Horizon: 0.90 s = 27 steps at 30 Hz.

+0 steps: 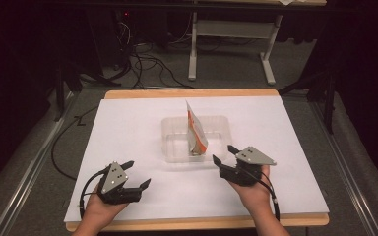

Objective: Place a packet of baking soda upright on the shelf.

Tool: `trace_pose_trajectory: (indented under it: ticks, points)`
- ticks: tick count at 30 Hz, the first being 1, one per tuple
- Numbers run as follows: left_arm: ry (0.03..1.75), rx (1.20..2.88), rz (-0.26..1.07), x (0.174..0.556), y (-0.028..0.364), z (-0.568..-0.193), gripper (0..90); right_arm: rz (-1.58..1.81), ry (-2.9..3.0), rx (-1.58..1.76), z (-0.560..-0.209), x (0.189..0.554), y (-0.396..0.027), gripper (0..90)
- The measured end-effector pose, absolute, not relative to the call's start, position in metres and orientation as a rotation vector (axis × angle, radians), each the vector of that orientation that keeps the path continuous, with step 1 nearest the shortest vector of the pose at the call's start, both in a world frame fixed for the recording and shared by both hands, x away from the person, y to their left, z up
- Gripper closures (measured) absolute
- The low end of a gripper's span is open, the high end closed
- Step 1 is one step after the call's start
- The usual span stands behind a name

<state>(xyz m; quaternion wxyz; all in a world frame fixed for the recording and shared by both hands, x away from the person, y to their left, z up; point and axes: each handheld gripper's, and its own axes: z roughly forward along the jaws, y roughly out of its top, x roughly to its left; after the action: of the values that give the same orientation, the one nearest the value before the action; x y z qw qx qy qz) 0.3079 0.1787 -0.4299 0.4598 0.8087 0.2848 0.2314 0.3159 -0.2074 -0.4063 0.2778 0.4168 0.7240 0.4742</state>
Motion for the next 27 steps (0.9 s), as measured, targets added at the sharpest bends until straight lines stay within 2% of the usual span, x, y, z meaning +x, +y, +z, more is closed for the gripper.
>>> trace_pose_trajectory:
  ticks: [6, 13, 27]
  points:
    - [0.735, 1.977, 0.562, 0.311, 0.183, -0.431, 20.7, 1.215, 1.888, 1.161, -0.406, 0.303, -0.255, 36.5]
    - [0.777, 1.988, 0.551, 0.313, 0.183, -0.436, 20.8, 1.197, 1.917, 1.276, -0.427, 0.289, -0.302, 37.9]
    - [0.791, 2.049, 0.548, 0.310, 0.169, -0.442, 22.1, 1.188, 1.995, 1.223, -0.433, 0.299, -0.291, 35.9]
